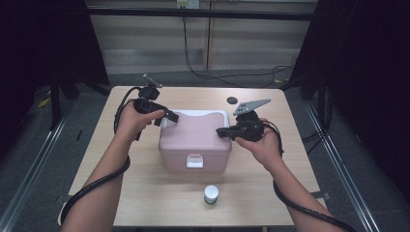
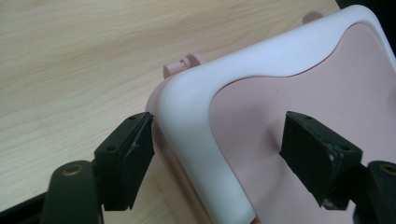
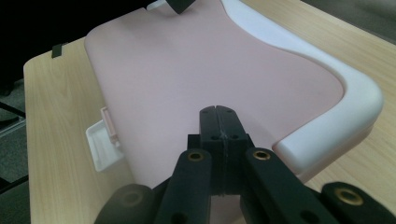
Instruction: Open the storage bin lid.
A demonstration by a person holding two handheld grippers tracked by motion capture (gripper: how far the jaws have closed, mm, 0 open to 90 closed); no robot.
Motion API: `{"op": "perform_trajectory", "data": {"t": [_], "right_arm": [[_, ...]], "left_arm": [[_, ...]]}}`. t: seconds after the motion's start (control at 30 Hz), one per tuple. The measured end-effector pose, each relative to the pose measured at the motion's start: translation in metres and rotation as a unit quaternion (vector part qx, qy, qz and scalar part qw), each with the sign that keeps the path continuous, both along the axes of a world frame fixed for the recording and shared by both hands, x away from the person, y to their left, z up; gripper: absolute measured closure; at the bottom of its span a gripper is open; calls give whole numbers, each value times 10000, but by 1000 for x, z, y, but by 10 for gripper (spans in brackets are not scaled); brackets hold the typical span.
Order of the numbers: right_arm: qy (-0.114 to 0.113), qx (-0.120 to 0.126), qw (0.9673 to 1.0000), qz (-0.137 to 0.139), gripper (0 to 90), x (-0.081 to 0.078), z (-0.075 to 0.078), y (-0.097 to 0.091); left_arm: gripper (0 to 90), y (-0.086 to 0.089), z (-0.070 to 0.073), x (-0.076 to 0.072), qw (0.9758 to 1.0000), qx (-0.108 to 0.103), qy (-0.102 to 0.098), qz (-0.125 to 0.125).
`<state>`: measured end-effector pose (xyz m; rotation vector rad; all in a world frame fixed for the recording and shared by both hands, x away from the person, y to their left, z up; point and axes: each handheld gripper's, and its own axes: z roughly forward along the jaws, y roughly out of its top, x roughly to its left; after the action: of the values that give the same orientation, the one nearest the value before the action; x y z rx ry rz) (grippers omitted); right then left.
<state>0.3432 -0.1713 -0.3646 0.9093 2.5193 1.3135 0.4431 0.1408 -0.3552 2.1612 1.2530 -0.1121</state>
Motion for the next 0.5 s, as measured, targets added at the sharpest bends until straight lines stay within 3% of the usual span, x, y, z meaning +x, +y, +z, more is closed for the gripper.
{"op": "perform_trajectory", "data": {"t": [0.27, 0.37, 0.5], "right_arm": [[53, 51, 10000, 16, 900, 1, -1, -1], [48, -30, 10000, 10, 900, 1, 1, 0], [60, -126, 9999, -17, 900, 0, 2, 2]], "left_arm": [[246, -5, 9, -2, 9998, 112, -130, -38], [254, -5, 14, -3, 9998, 6, -205, -6], [259, -6, 18, -5, 9997, 44, -240, 0]]}}
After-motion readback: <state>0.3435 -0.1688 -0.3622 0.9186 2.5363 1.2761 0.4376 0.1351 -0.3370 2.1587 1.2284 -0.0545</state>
